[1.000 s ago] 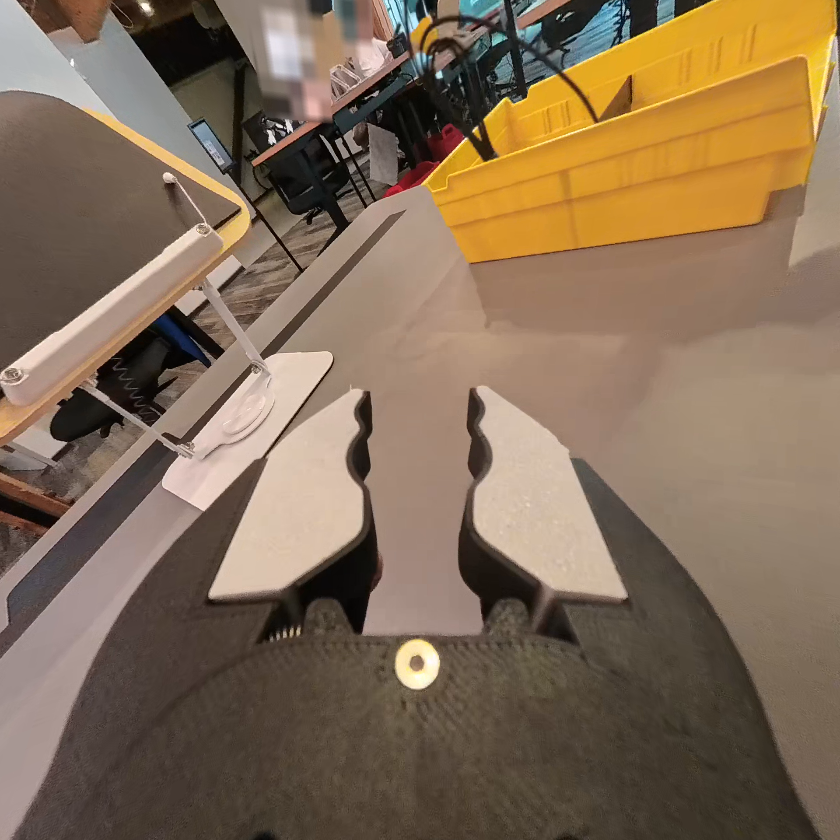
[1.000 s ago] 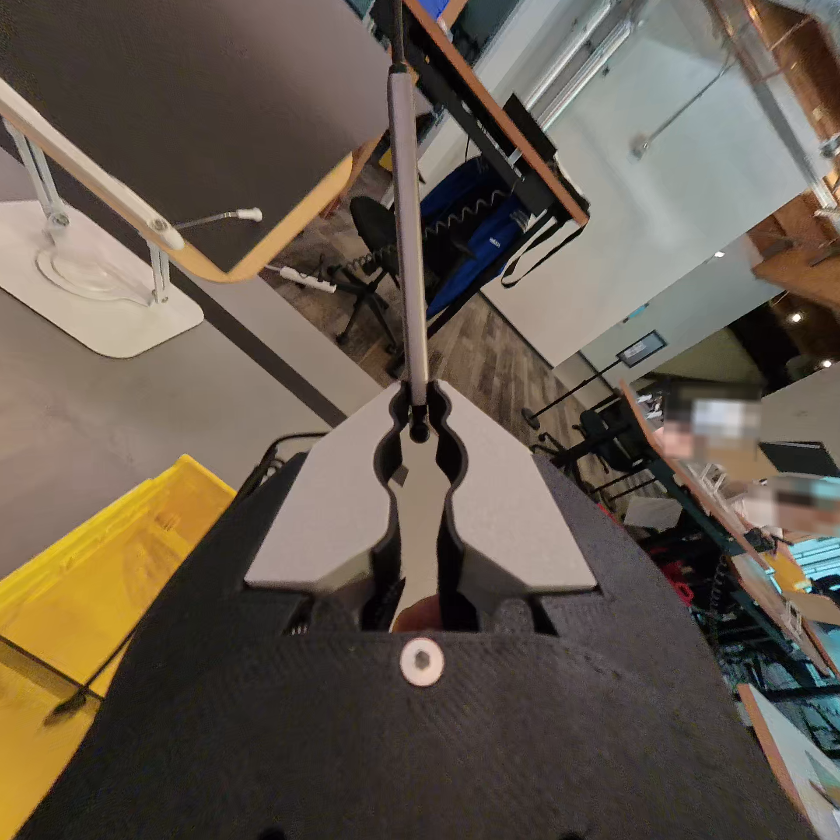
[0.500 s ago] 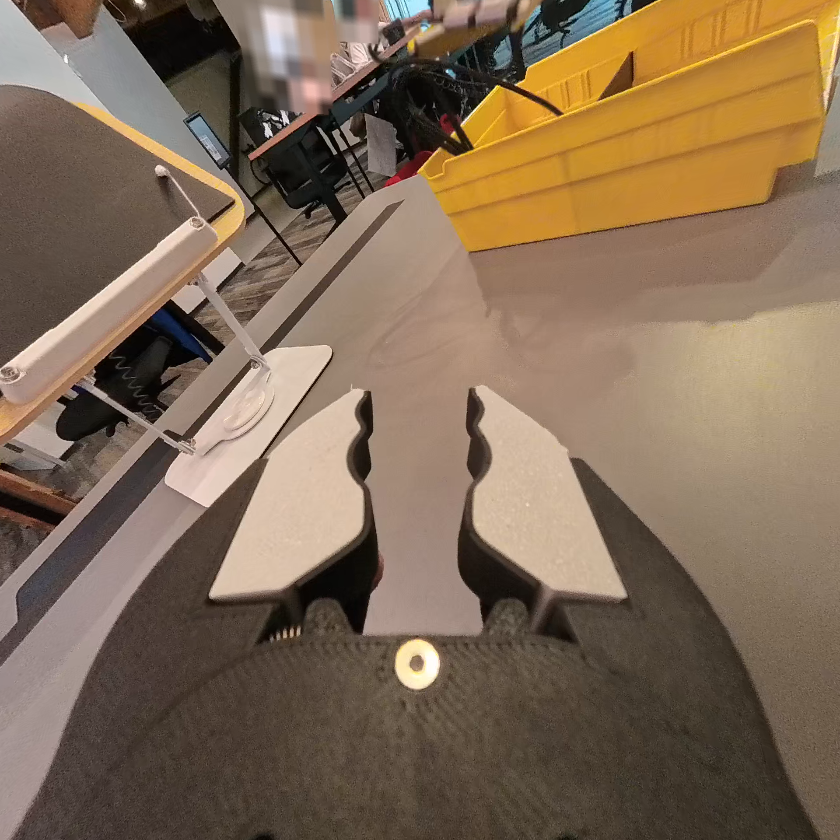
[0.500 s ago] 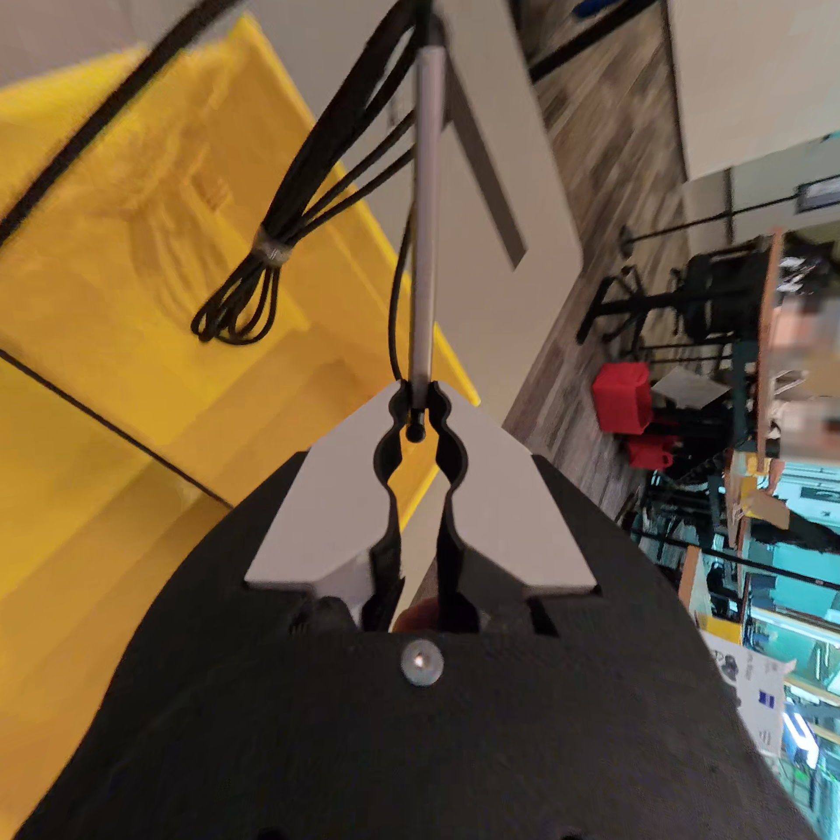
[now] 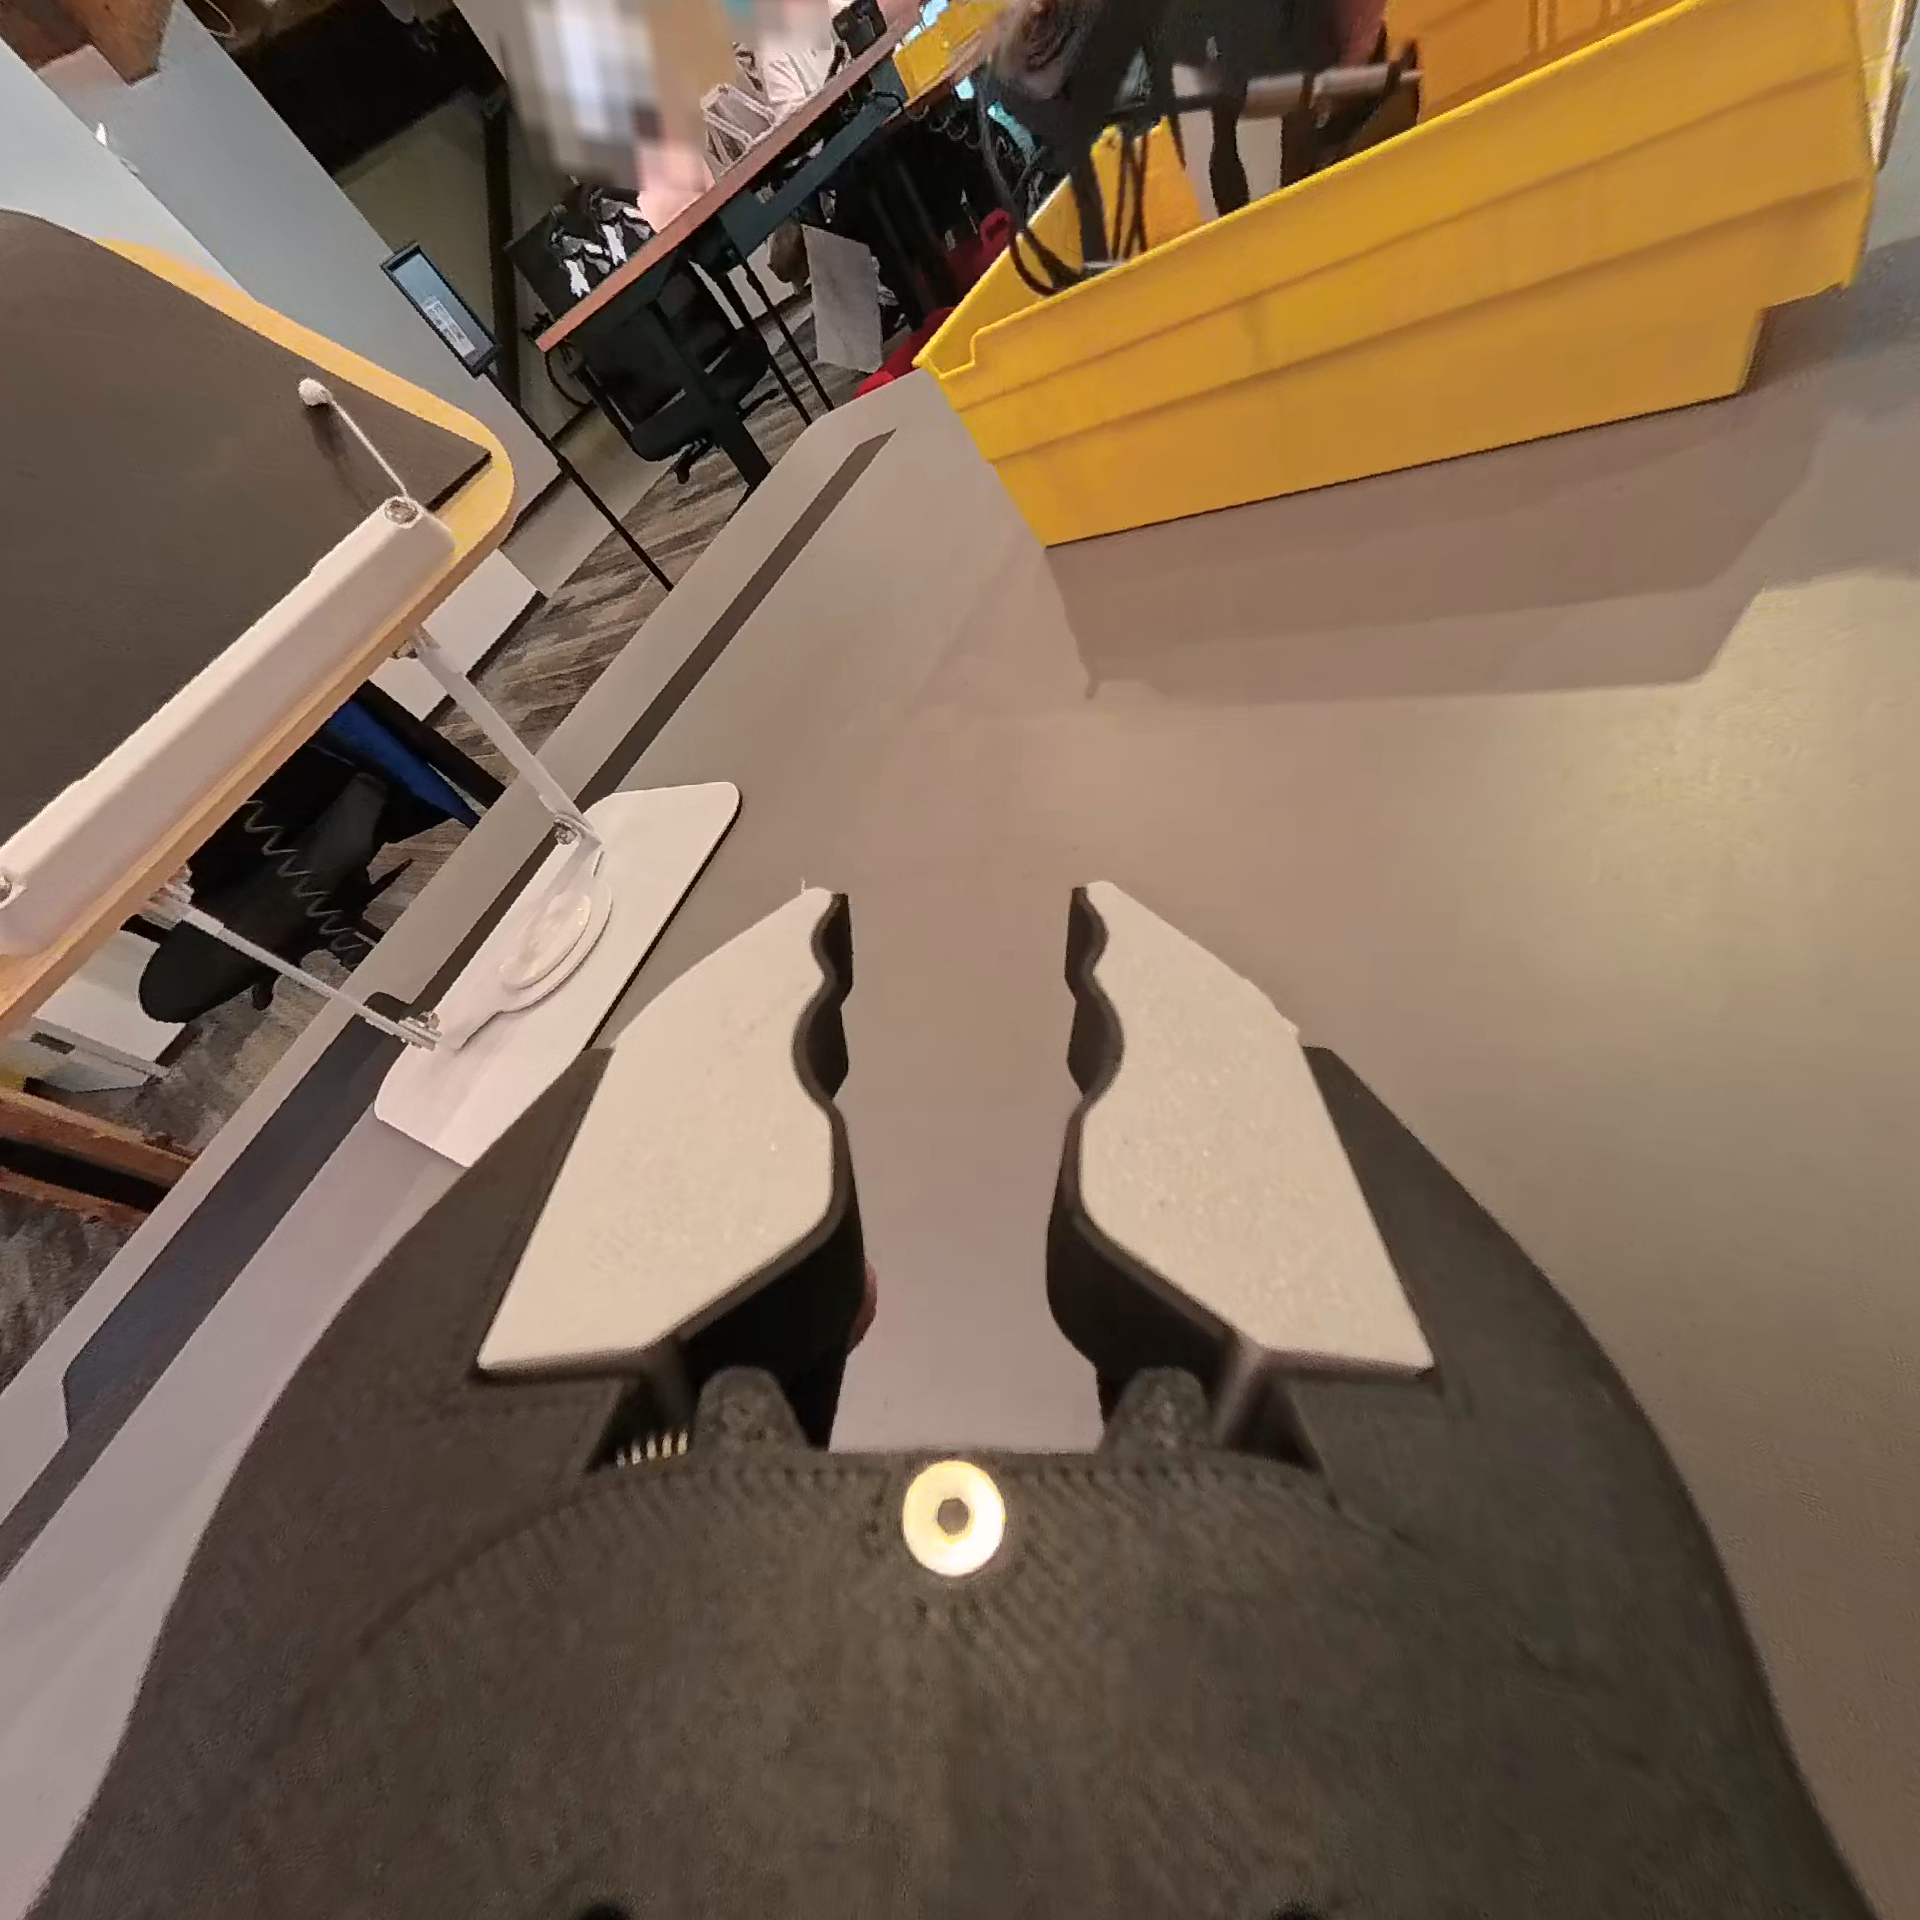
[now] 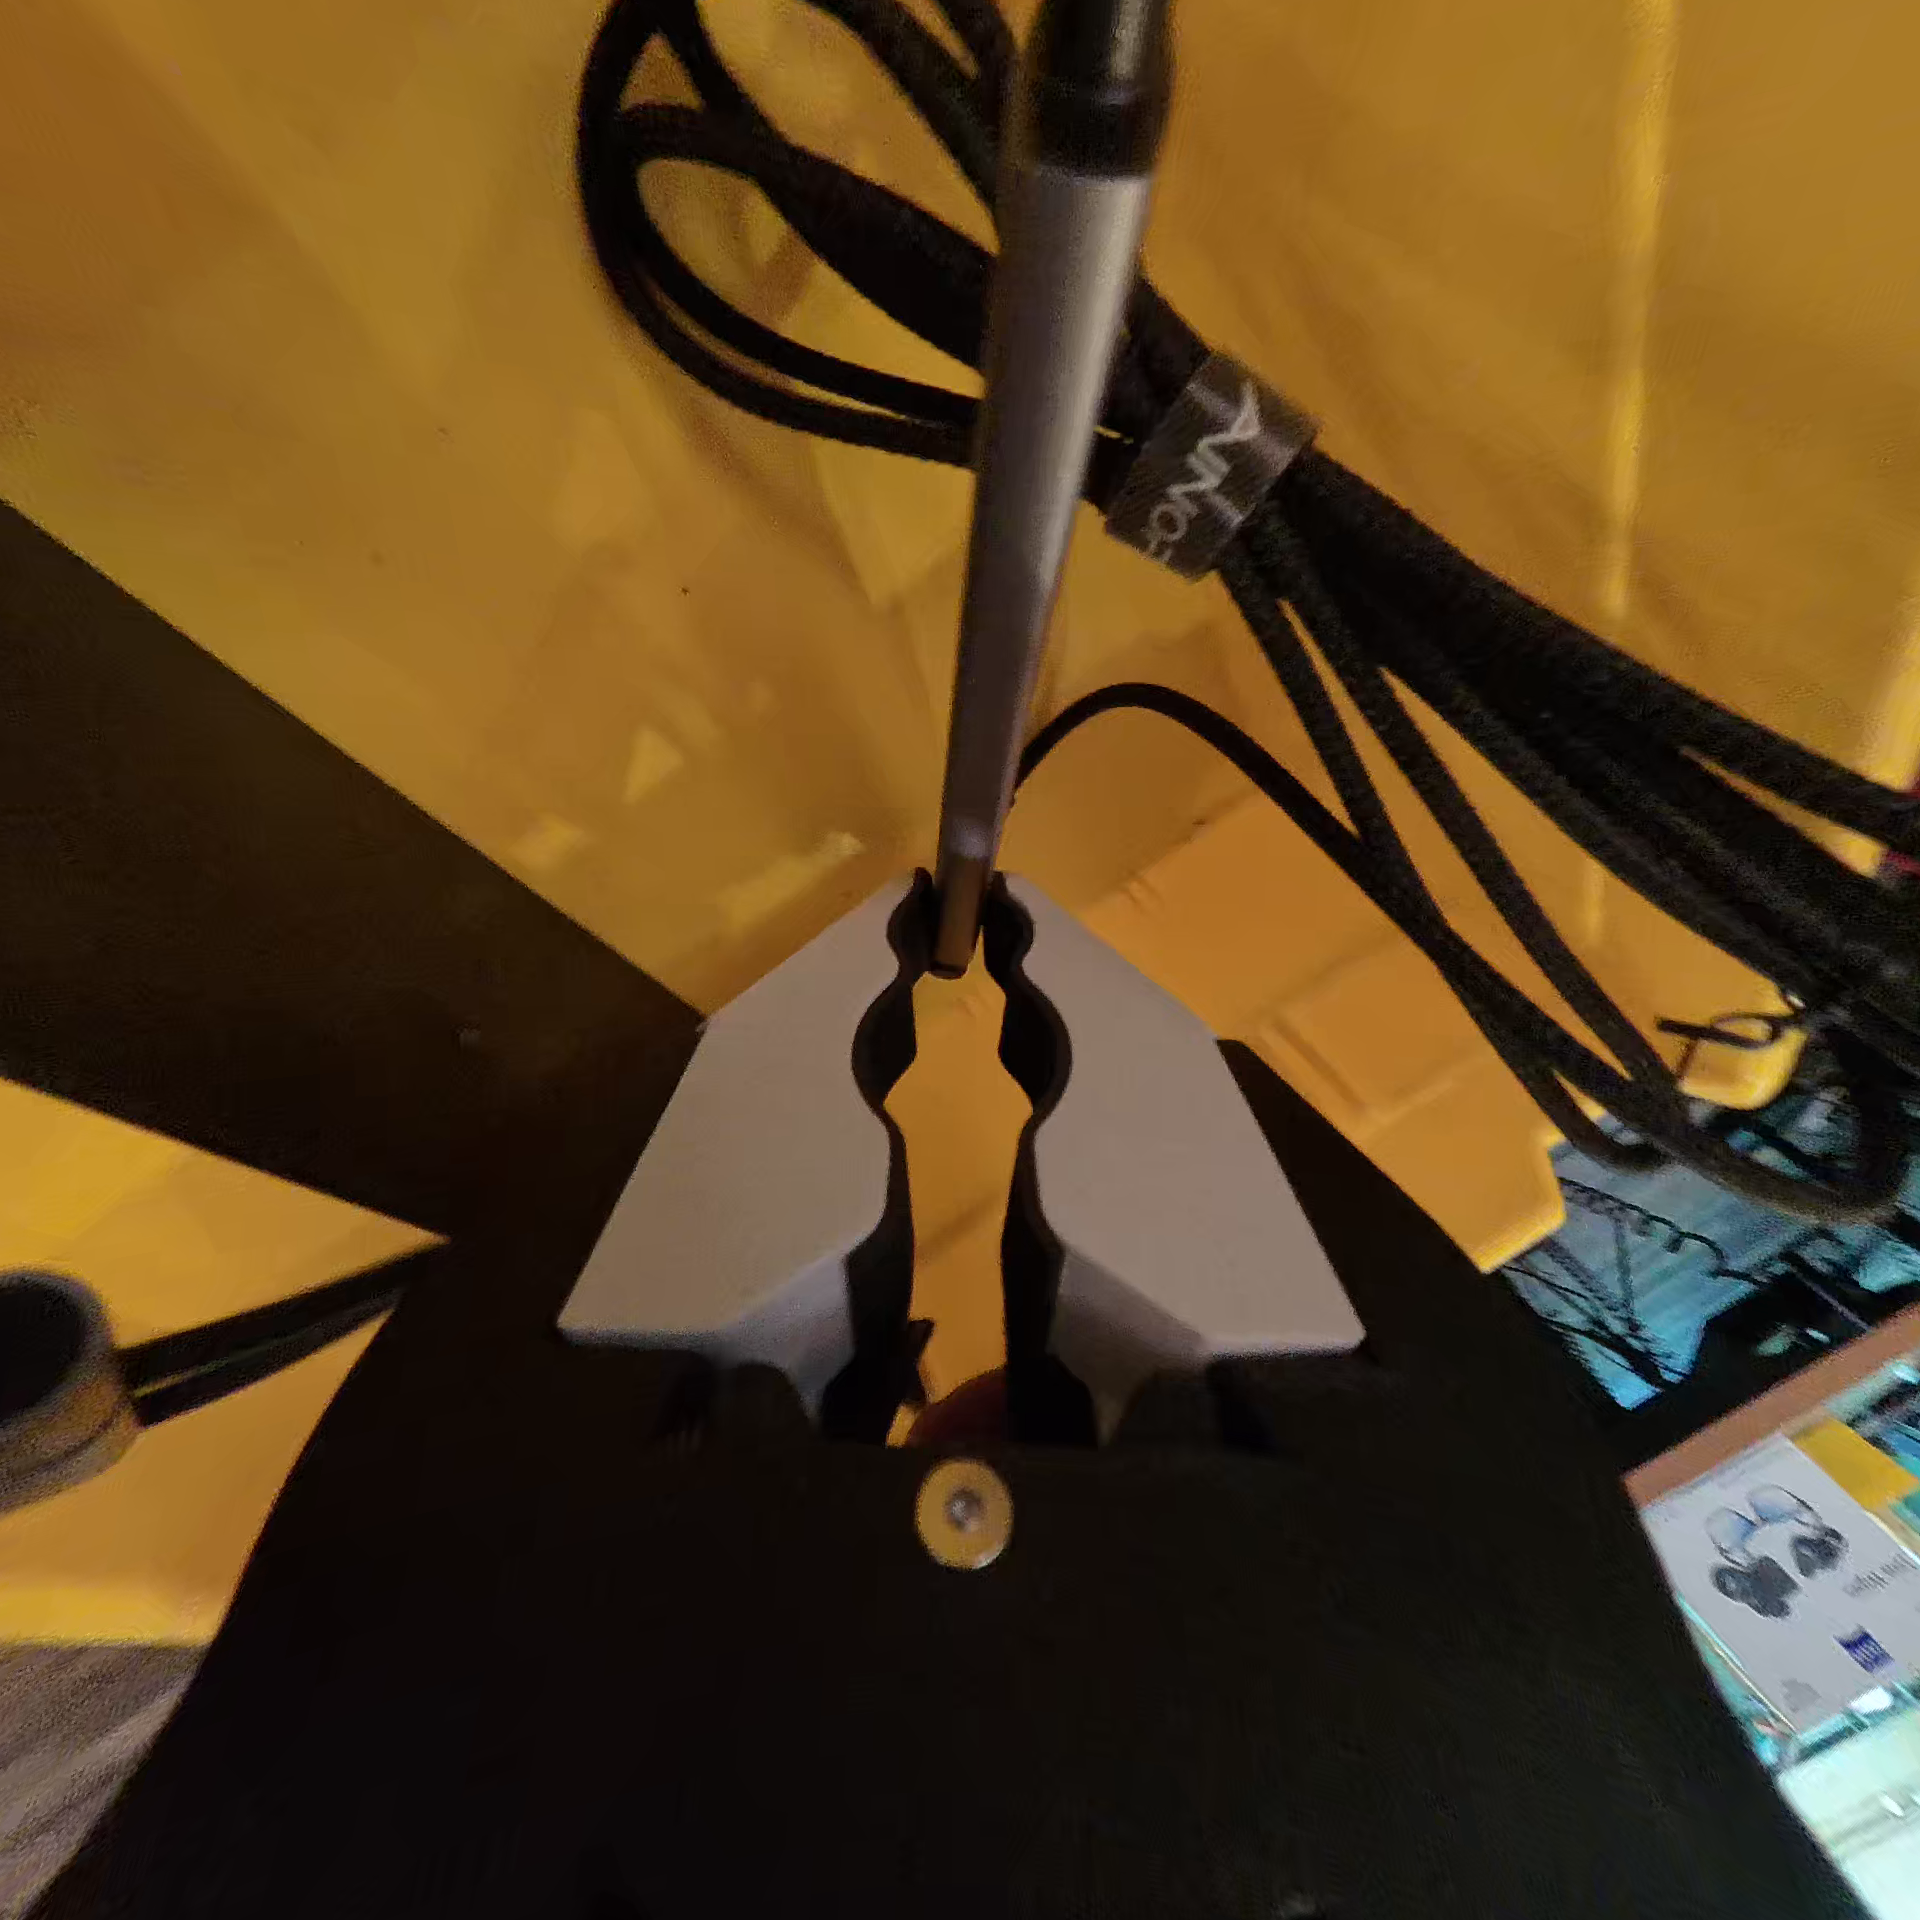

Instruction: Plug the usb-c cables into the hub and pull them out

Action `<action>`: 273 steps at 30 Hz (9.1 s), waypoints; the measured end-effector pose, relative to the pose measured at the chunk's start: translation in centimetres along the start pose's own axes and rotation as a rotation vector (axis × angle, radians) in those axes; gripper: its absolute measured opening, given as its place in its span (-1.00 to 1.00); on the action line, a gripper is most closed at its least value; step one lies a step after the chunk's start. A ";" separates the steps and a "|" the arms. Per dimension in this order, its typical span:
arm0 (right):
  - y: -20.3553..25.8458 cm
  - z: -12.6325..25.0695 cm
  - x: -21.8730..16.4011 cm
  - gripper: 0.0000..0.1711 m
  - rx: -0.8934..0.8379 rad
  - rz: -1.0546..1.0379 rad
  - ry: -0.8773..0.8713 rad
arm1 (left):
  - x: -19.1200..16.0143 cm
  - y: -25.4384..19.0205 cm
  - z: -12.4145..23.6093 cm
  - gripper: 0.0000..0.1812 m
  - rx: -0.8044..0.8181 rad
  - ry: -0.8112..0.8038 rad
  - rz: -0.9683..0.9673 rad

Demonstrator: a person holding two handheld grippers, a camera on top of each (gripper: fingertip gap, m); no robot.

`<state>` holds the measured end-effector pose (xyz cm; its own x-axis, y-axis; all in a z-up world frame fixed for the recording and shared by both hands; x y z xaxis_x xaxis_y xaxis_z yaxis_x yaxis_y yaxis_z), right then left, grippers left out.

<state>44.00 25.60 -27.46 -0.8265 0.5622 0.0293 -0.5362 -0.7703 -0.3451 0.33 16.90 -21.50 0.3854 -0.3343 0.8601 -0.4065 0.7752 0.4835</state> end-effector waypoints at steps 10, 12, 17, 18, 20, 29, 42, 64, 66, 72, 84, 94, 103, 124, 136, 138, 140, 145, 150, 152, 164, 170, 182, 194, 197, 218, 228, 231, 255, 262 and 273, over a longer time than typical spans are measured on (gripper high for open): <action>0.3 2.3 0.8 -0.59 0.166 -0.027 -0.022 | -0.2 0.3 0.4 -0.57 0.004 0.009 -0.005; -0.1 3.4 0.8 -0.59 0.136 -0.037 -0.056 | -0.3 0.5 0.5 -0.57 0.007 0.010 -0.003; 0.6 6.8 2.1 -0.57 0.054 0.058 -0.205 | -0.3 0.5 0.4 -0.57 0.006 0.012 -0.007; 1.1 7.3 2.9 -0.55 0.045 0.092 -0.257 | -0.3 0.4 0.3 -0.57 0.005 0.013 -0.007; 2.4 8.1 4.4 -0.54 0.035 0.151 -0.328 | -0.3 0.3 0.2 -0.57 0.000 0.016 -0.011; 5.3 14.8 8.0 -0.65 -0.240 0.105 -0.594 | 2.2 2.0 1.8 -0.53 0.059 -0.015 -0.037; 18.5 23.8 18.5 -0.66 -0.205 0.191 -1.064 | 11.0 17.3 14.8 -0.50 0.411 0.169 -0.434; 28.4 23.5 30.9 -0.41 -0.053 0.072 -1.157 | -0.5 22.4 24.9 -0.46 0.472 0.498 -0.333; 28.4 22.6 31.0 -0.39 -0.050 0.025 -1.149 | -1.3 22.7 25.3 -0.45 0.470 0.518 -0.314; 29.6 20.9 31.5 -0.37 -0.050 -0.051 -1.169 | -3.4 23.0 26.5 -0.42 0.449 0.589 -0.284; 31.2 18.2 31.8 -0.34 0.039 -0.199 -1.170 | -6.4 23.1 29.0 -0.40 0.386 0.698 -0.190; 30.9 16.0 31.8 -0.34 -0.051 -0.178 -1.121 | -9.0 22.4 29.8 -0.39 0.308 0.778 -0.126; 30.8 13.8 31.9 -0.32 -0.071 -0.116 -1.066 | -9.9 22.8 31.7 -0.39 0.325 0.799 -0.081; 28.2 11.6 30.6 -0.24 -0.202 -0.079 -0.996 | -14.8 21.6 30.9 -0.39 0.266 0.827 0.034; 28.6 11.1 29.6 -0.24 -0.257 -0.038 -0.955 | -14.1 21.6 28.4 -0.40 0.260 0.796 -0.015; 28.3 11.0 29.1 -0.24 -0.259 -0.049 -0.953 | -13.9 21.7 27.9 -0.40 0.253 0.793 -0.028; 28.1 11.0 28.9 -0.24 -0.252 -0.064 -0.956 | -13.6 21.7 27.6 -0.40 0.251 0.790 -0.034; 28.6 11.1 29.4 -0.23 -0.241 -0.034 -0.968 | -13.2 21.7 28.0 -0.40 0.264 0.802 -0.050; 29.2 11.3 29.9 -0.23 -0.228 -0.002 -0.977 | -12.5 22.2 28.6 -0.40 0.289 0.792 -0.050; 29.3 11.3 30.0 -0.23 -0.222 0.004 -0.982 | -12.5 22.2 28.8 -0.40 0.292 0.797 -0.054; 29.4 11.5 32.2 -0.22 -0.177 0.044 -1.020 | -12.9 21.9 32.6 -0.40 0.345 0.825 -0.015; 30.1 11.7 33.1 -0.22 -0.157 0.079 -1.036 | -13.2 21.6 33.5 -0.40 0.359 0.825 0.007; 30.7 12.6 34.4 -0.21 -0.093 0.087 -1.082 | -12.8 22.2 37.0 -0.44 0.448 0.824 0.041; 31.2 12.5 34.5 -0.22 -0.033 0.063 -1.089 | -14.2 21.4 34.3 -0.48 0.342 0.819 0.069; 31.4 12.5 34.4 -0.22 -0.023 0.063 -1.089 | -14.3 21.9 32.0 -0.51 0.291 0.835 0.014; 31.6 11.5 34.4 -0.22 0.053 0.037 -1.072 | -25.3 21.1 23.0 -0.72 -0.524 1.258 0.116; 31.5 11.9 34.3 -0.23 0.058 0.030 -1.087 | -23.6 22.4 23.0 -0.75 -0.434 1.208 -0.069; 31.7 12.0 34.4 -0.23 0.060 0.037 -1.086 | -21.7 23.2 23.3 -0.75 -0.382 1.158 -0.065; 32.1 14.5 34.0 -0.37 0.013 0.101 -1.154 | -5.8 15.1 6.4 -0.76 -0.412 0.903 -0.272; 33.1 12.8 33.7 -0.36 0.077 0.131 -1.077 | -10.5 8.0 -0.2 -0.76 -0.642 0.946 -0.251; 33.9 12.6 33.7 -0.34 0.130 0.148 -1.067 | -6.9 10.7 1.5 -0.55 -0.536 0.818 -0.132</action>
<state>-4.20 14.62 -26.33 -0.5741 -0.0418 0.8177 -0.3808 -0.8705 -0.3118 -7.93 26.71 -22.02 0.9367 -0.1188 0.3293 0.0324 0.9661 0.2563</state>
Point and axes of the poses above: each gripper's, where its closed fingertips meet, z back along the fingers, x out of its top, y = z × x across the jaws, the point moved 3 cm from there along z, back along the fingers, and after that the axes turned 7 degrees about -y, right-handed, at the moved point
